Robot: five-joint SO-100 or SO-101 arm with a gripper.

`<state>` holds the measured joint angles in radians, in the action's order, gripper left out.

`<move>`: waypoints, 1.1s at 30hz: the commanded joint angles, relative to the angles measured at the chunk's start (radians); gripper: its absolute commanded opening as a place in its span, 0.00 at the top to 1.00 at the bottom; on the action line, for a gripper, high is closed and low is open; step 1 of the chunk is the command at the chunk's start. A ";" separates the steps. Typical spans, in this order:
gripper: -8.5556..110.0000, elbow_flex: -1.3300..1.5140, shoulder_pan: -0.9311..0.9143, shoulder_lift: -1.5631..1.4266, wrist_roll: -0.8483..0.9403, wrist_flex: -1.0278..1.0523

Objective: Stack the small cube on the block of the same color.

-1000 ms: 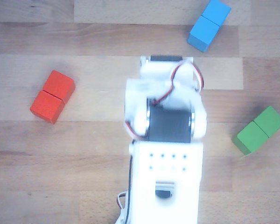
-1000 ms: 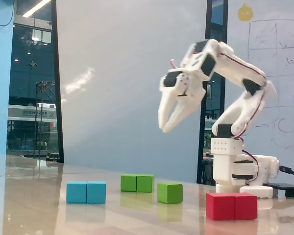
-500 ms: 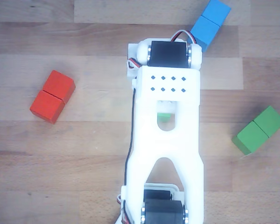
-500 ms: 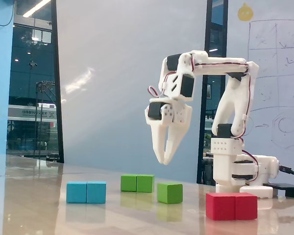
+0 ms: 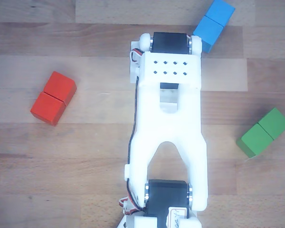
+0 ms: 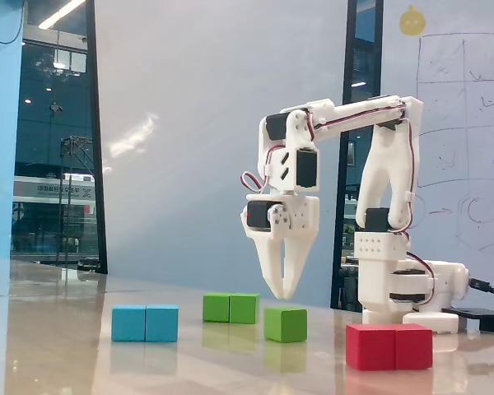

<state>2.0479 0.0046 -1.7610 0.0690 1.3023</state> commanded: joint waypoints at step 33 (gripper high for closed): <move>0.65 -0.080 -0.003 0.107 -0.006 0.179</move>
<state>2.0463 0.0046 -1.6613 0.0690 1.4880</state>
